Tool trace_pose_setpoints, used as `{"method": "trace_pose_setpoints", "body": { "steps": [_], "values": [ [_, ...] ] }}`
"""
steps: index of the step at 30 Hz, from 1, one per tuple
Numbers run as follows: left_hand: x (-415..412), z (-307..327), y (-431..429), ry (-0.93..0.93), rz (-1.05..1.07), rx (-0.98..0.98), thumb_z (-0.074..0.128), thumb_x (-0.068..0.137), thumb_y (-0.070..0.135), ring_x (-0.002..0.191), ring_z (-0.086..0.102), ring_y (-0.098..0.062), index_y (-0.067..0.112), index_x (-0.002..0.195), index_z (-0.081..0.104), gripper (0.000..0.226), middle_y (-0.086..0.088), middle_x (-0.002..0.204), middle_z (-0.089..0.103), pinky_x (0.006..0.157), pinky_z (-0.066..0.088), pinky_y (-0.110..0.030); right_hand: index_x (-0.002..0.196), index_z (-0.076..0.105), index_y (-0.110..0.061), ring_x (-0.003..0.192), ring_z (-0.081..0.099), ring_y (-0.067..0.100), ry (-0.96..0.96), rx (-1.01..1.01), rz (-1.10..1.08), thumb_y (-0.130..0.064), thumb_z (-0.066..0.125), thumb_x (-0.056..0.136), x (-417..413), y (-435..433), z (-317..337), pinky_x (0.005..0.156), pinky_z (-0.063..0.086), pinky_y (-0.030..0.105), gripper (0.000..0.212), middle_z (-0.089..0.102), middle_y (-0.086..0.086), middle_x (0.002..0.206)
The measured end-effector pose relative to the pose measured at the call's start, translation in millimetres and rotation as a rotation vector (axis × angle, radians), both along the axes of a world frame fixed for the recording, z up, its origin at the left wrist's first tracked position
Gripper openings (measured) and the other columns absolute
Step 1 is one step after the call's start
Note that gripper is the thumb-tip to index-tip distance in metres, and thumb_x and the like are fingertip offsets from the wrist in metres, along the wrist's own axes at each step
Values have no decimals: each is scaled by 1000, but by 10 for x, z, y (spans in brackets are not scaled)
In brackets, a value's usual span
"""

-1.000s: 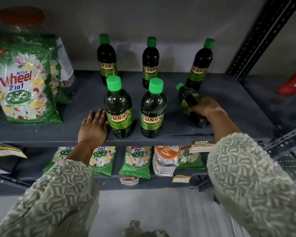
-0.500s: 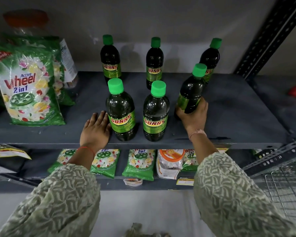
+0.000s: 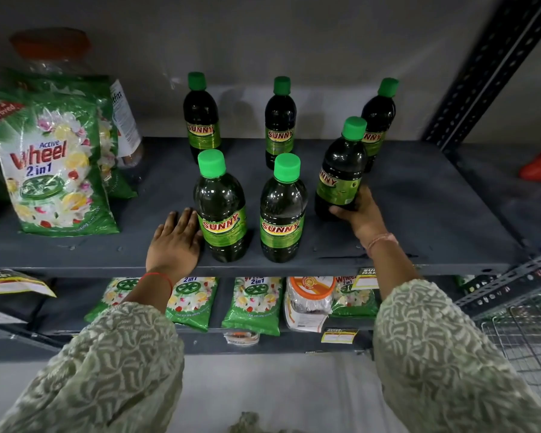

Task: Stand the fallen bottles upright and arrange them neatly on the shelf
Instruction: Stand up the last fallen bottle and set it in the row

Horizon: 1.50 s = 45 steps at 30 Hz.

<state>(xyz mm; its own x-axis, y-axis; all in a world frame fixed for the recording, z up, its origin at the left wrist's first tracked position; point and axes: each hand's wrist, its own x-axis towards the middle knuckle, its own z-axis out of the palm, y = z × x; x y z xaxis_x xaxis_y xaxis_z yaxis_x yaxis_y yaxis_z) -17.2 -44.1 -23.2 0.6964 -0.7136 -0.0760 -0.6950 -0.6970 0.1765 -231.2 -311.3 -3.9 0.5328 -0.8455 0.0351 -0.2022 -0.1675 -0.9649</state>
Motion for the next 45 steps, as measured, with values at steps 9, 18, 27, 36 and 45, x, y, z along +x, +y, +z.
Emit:
{"method": "trace_pose_setpoints", "body": {
  "steps": [9, 18, 27, 36, 45],
  "values": [
    [-2, 1, -2, 6, 8, -10, 21, 98, 31, 147, 2, -22, 19, 148, 8, 54, 0, 160, 6, 121, 8, -38, 141, 16, -12, 135, 27, 31, 186, -185, -60, -16, 89, 50, 60, -93, 71, 112, 27, 44, 117, 29, 17, 145],
    [7, 4, -16, 3, 12, -13, 21, 98, 31, 148, 2, -22, 19, 148, 9, 53, 0, 160, 6, 121, 7, -38, 119, 48, -5, 114, 53, 30, 113, -117, -26, -7, 78, 66, 35, -39, -20, 93, 42, 35, 61, 58, 18, 123],
    [-1, -14, 2, -23, -6, 10, 21, 98, 30, 147, 2, -24, 18, 148, 9, 53, -2, 160, 6, 120, 9, -39, 134, 24, -9, 126, 40, 25, 121, -120, 10, -8, 87, 50, 63, 4, -8, 105, 35, 37, 105, 42, 11, 137],
    [-11, 49, -4, -5, -12, 23, 21, 98, 31, 147, 2, -25, 18, 149, 6, 54, -2, 160, 3, 121, 9, -40, 111, 52, -8, 97, 56, 18, 107, -151, -117, -19, 85, 57, -153, 351, -37, 79, 42, 21, 64, 62, 7, 108],
    [-28, 52, 5, 29, -20, 20, 21, 99, 28, 147, 0, -27, 15, 148, 5, 54, -5, 160, 0, 121, 7, -41, 112, 50, -7, 96, 56, 17, 163, -197, -89, -25, 83, 61, -529, 702, -136, 82, 44, 28, 64, 62, 7, 108]
  ]
}}
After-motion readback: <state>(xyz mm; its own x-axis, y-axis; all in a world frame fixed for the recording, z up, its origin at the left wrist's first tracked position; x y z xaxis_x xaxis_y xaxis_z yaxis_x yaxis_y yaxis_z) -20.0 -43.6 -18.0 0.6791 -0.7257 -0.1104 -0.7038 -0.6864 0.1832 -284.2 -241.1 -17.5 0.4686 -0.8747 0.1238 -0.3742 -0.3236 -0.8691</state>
